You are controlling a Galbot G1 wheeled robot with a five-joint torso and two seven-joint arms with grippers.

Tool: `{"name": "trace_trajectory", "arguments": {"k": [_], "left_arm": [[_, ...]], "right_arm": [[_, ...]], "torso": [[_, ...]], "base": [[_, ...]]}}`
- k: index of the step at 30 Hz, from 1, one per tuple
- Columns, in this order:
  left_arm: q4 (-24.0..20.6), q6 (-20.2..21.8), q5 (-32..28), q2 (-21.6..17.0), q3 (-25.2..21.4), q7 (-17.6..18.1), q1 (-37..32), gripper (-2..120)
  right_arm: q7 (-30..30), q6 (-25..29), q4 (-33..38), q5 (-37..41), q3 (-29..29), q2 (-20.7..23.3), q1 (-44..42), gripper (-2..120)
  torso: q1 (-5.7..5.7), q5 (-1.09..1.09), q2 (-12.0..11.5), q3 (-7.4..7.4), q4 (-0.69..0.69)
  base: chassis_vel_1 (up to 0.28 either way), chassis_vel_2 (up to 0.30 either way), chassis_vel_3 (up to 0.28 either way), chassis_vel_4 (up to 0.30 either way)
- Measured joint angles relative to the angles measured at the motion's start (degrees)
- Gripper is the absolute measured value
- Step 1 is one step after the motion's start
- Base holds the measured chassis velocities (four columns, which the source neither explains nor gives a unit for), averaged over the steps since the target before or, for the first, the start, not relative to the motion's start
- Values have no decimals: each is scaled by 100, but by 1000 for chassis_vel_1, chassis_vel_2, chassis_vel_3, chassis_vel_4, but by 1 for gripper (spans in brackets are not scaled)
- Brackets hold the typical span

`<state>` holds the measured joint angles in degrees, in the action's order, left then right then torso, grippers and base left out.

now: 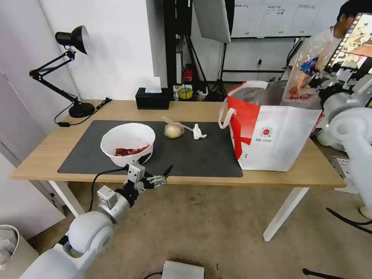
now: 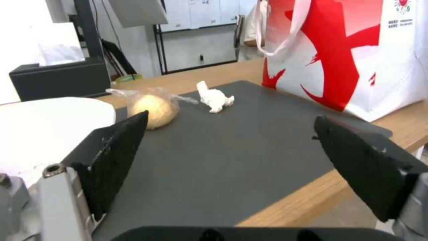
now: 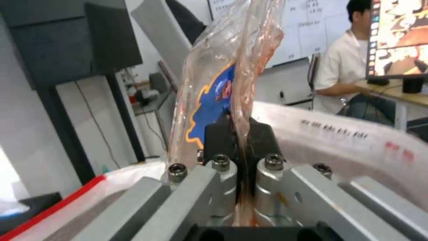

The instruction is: Pick up the trash from the table and place it into the takeout bag.

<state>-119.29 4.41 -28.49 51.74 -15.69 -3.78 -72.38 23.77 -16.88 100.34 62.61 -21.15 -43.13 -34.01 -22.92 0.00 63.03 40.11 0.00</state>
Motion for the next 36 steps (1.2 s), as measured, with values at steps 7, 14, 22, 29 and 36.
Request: {"name": "trace_trajectory", "arguments": {"k": [7, 14, 22, 29, 36], "left_arm": [[-5, -9, 59, -20, 73, 56, 14, 100], [-7, -15, 83, -38, 129, 91, 48, 100], [-21, -15, 77, -92, 136, 98, 66, 100], [-28, -13, 70, -102, 133, 101, 63, 100], [-31, 3, 13, -179, 118, 113, 92, 100]], "right_arm": [[60, -35, 264, 111, -197, -7, -336, 0], [145, -55, 491, 180, -367, -19, -695, 0], [305, -161, 544, 282, -381, -96, -775, 0], [379, -239, 564, 436, -404, -101, -747, 18], [381, -320, 566, 606, -453, -95, -741, 44]], "torso": [[0, -1, 0, 0, 0], [0, 0, 0, -1, -1], [0, 0, 0, -1, 0], [0, 0, 0, -1, 0], [0, 0, -1, 0, 0]], "base": [[0, 0, 0, 0], [0, 0, 0, 0], [0, 0, 0, 0], [0, 0, 0, 0], [0, 0, 0, 0]]}}
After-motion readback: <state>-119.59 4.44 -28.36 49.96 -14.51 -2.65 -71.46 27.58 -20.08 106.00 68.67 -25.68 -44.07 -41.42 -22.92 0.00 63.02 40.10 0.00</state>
